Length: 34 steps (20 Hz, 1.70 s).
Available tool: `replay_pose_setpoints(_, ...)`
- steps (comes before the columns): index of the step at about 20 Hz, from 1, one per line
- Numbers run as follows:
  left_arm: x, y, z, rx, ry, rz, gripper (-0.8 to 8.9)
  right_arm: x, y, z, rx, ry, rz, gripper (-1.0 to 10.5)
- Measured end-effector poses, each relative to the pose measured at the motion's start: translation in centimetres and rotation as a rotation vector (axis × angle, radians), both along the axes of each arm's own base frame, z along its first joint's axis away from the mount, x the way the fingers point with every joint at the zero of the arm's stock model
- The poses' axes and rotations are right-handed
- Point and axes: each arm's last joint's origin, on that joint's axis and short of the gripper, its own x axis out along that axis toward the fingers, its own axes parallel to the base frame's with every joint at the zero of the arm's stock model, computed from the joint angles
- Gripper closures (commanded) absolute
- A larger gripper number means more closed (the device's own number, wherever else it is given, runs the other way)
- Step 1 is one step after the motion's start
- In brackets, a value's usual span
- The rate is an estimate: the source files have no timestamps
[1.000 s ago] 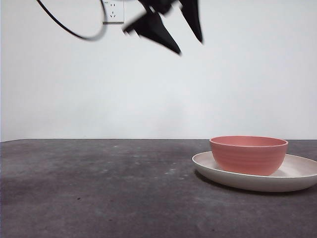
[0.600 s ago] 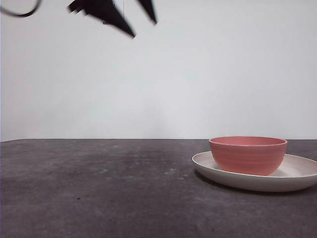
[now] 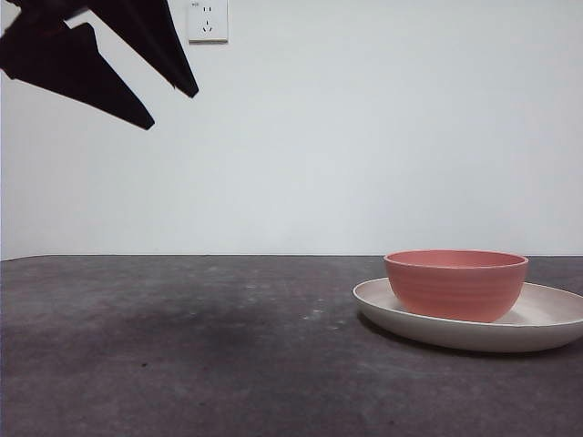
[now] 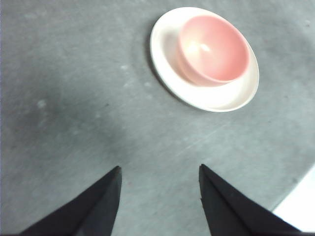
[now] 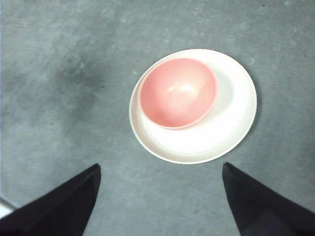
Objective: Place the red bowl on the white plate
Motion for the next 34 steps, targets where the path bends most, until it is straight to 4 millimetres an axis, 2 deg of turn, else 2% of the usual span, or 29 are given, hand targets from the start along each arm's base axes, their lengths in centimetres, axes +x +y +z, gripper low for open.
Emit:
replay_pose_setpoints(4, -0.2, 0.0, 0.4, -0.019, -0.017, -0.010, 5.65, 1.0, -0.1, -1.7, -0.035, 0.046, -0.071, 5.5)
replay_pose_setpoints(8, -0.2, 0.0, 0.3, -0.018, -0.015, -0.011, 5.65, 3.4, -0.6, -4.5, -0.022, 0.106, -0.141, 5.5)
replay_pose_setpoints(11, -0.3, 0.1, 0.3, -0.013, -0.009, -0.011, 5.65, 5.9, -1.8, -5.9, -0.004, 0.144, -0.213, 5.6)
replay_pose_setpoints(15, -0.3, 0.1, 0.3, -0.013, -0.009, -0.011, 5.64, 9.7, -3.2, -8.4, 0.091, 0.224, -0.212, 5.8)
replay_pose_setpoints(21, -0.3, 0.0, 0.3, -0.013, -0.009, -0.012, 5.65, 13.8, -3.5, -12.8, 0.117, 0.333, -0.198, 6.7)
replay_pose_setpoints(27, -0.3, 0.0, 0.3, -0.013, -0.009, -0.012, 5.64, 15.9, -3.8, -15.7, 0.119, 0.375, -0.198, 7.0)
replay_pose_setpoints(31, -0.3, 0.0, 0.3, -0.013, -0.009, -0.012, 5.64, 16.7, -3.7, -17.3, 0.121, 0.402, -0.193, 7.7)
replay_pose_setpoints(34, -0.3, 0.0, 0.3, -0.013, -0.009, -0.012, 5.65, 17.0, -3.6, -17.6, 0.149, 0.392, -0.172, 9.0)
